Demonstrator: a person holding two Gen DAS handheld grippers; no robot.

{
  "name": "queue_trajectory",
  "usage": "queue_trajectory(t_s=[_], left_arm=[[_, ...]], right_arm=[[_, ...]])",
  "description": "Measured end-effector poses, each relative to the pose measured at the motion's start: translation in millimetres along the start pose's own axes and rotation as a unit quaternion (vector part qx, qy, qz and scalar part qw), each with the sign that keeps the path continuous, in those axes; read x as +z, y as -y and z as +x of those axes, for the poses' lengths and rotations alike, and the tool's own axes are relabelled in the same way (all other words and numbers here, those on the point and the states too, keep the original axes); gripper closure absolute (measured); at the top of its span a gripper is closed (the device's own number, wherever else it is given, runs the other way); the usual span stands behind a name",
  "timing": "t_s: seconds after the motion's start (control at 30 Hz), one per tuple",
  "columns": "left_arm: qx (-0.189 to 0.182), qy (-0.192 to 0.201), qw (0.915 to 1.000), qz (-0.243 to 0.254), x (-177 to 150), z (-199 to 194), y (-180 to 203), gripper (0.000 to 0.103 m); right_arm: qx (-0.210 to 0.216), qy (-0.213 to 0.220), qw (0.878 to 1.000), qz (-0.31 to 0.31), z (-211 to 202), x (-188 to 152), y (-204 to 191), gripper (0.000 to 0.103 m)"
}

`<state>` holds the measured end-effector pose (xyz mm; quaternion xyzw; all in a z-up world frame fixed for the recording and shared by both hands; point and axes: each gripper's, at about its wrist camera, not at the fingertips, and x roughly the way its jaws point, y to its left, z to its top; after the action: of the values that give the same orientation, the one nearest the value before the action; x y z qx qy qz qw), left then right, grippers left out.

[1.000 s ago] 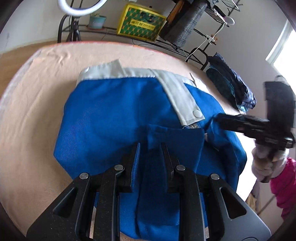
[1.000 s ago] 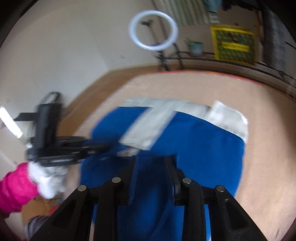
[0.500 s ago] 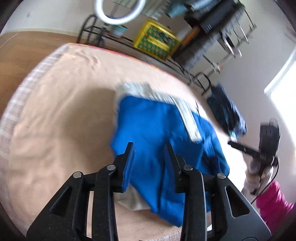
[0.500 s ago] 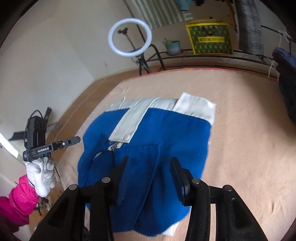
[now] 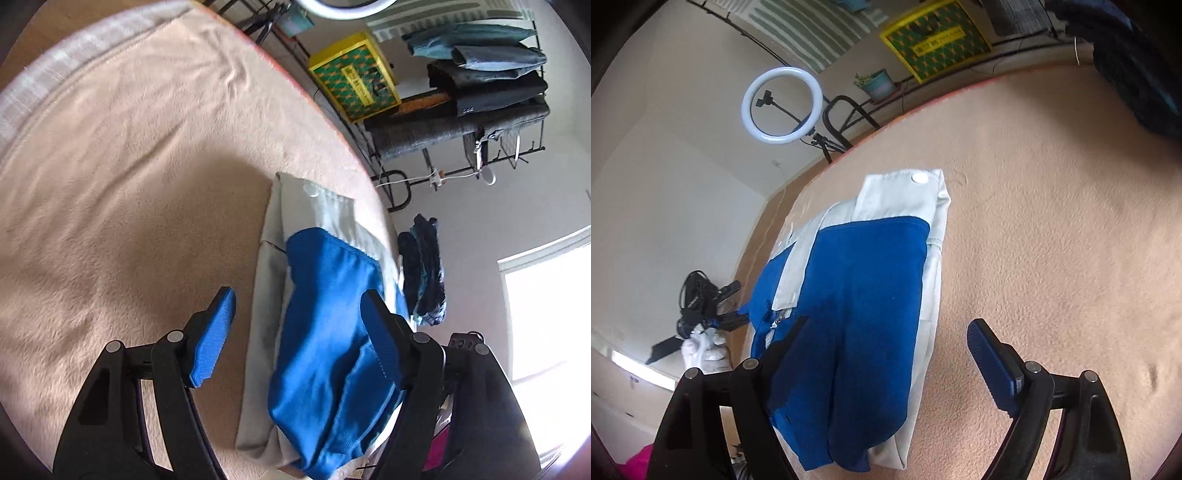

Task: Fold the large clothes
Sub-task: 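Grasp the folded jacket bundle with both grippers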

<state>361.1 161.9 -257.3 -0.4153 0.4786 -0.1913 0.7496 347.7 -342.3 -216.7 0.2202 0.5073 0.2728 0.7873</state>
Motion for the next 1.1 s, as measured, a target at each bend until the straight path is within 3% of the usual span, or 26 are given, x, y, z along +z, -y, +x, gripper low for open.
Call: queue_trajectory(t_s=[0.27,0.4,0.53,0.67,0.83,1.03,1.1], left_arm=[[-0.026,-0.053,0.9982,0.011,7,37,-7,0.031],[-0.043,-0.061,0.9971,0.014,11,46,-9,0.031],[-0.052,-0.069,0.9960,0.019,12,53,-5,0.031],[-0.048,-0.083,0.9947,0.037,5,57,2,0.035],[-0.045,-0.090,0.9941,0.040,0,56,4,0.036],[-0.037,-0.077,0.9952,0.046,1,70,19,0.036],[-0.028,-0.076,0.9955,0.051,-1,70,20,0.042]], right_arm=[[0.055,-0.025,0.997,0.045,26,-1,29,0.016],[0.083,-0.026,0.995,0.050,34,0,33,0.017],[0.106,-0.042,0.992,0.048,45,2,31,0.029],[0.107,-0.048,0.993,0.030,49,2,26,0.031],[0.114,-0.056,0.991,0.040,48,2,33,0.044],[0.123,-0.034,0.991,0.048,62,6,24,0.044],[0.118,-0.036,0.991,0.042,62,6,21,0.045]])
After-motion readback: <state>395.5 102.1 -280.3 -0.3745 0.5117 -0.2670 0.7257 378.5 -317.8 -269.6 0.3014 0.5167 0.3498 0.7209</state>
